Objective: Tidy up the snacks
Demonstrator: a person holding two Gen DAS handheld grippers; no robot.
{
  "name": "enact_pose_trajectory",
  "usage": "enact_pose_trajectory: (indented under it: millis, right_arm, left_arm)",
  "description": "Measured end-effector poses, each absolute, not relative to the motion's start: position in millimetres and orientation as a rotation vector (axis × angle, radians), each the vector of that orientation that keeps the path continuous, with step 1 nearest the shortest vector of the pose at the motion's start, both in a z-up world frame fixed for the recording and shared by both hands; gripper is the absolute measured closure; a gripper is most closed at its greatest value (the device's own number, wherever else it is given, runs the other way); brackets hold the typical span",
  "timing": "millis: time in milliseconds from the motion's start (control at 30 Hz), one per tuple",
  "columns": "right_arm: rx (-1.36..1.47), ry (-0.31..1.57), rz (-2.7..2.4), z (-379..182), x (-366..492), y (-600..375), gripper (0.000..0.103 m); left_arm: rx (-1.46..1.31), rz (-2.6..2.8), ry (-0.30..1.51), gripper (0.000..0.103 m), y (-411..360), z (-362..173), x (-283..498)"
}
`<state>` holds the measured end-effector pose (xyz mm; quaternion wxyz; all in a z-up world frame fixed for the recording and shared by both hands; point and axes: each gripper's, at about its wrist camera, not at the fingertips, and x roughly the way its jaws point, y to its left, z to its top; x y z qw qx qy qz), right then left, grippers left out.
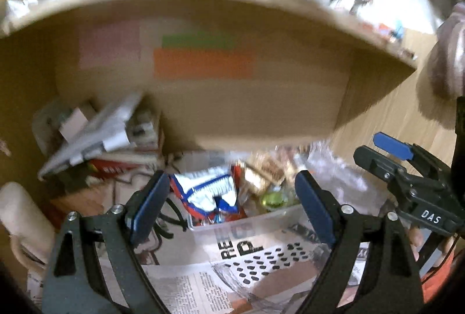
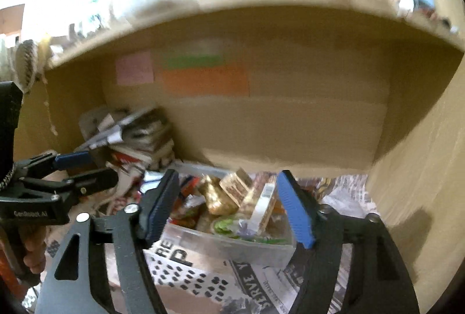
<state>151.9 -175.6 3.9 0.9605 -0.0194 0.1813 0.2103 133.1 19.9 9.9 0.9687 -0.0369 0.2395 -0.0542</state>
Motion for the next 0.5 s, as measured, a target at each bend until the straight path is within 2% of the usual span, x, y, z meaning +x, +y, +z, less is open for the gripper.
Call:
enact_pose_trajectory:
  millis: [233,300,433,500]
  right_arm:
    - [-0.025,0.266,0.464,35.8,113.0,-179.6,0.028]
    - [-0.019,0.24,0.47,41.8,103.6,-179.5,0.02]
    - [0.002,0.216,0.48,46.4,92.5,-180.7,0.015]
    - [0.018,0.213,0.485,47.5,90.0,-182.1,0.006]
  left_arm:
    - [-0.052,-0.057,0.304,0.006,17.5,48.5,87.9]
    - [-0.047,-0.053,0.262,0.004,15.4,57.0,76.2]
    - [-0.032,-0.033,0.211,0.0,12.0,64.0,62.7]
    - [-0.029,-0.031,0.2,0.0,10.6,65.8,57.6]
